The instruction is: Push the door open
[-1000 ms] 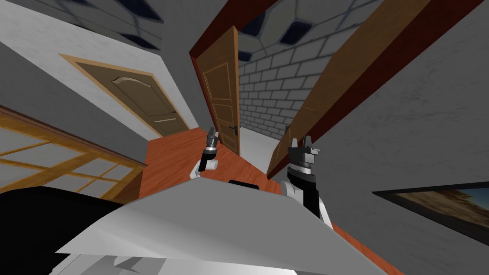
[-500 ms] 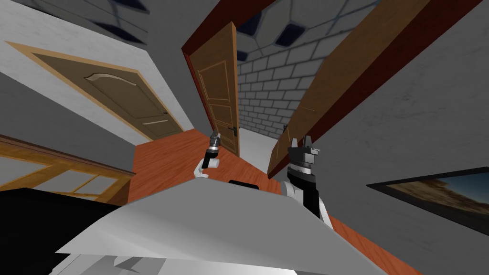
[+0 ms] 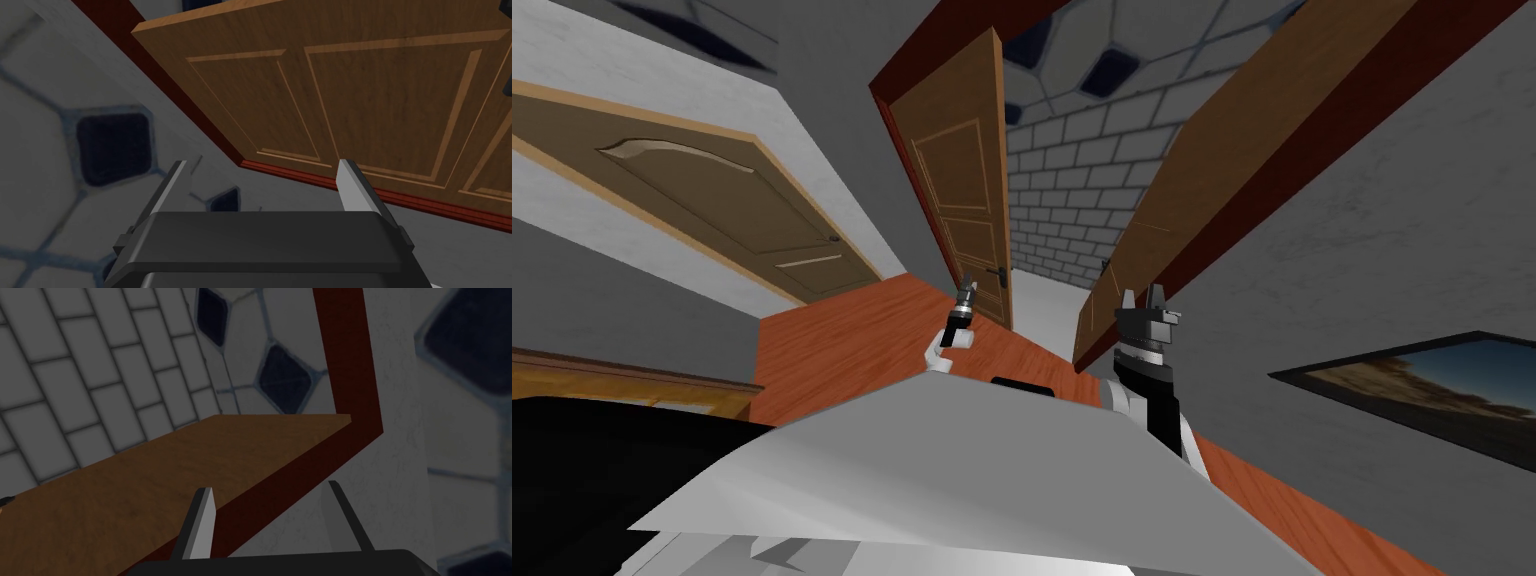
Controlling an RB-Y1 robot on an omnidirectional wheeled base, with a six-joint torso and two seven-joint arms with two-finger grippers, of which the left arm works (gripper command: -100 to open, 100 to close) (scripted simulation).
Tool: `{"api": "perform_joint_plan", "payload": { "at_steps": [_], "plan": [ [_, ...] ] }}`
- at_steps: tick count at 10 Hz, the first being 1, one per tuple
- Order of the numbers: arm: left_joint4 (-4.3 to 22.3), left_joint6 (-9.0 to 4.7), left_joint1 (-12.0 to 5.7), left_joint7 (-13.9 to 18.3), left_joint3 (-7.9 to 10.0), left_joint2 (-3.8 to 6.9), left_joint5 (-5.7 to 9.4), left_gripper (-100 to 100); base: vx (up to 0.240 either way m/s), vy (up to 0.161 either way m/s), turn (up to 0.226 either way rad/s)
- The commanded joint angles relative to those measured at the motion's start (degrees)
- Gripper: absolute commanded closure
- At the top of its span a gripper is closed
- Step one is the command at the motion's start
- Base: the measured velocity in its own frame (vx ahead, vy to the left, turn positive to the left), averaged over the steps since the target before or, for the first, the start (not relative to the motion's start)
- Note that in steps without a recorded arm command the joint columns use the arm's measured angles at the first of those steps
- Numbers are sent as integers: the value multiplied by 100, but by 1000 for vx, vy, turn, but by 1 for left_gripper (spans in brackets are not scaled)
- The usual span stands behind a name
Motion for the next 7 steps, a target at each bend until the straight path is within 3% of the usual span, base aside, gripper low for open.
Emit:
{"api": "perform_joint_plan", "payload": {
  "at_steps": [1,7],
  "plan": [
    [269,21,-133,-4,21,1,8,-100,32,105,-122],
    [1191,169,-660,1,119,19,47,-100,38,122,-133]
  ]
}}
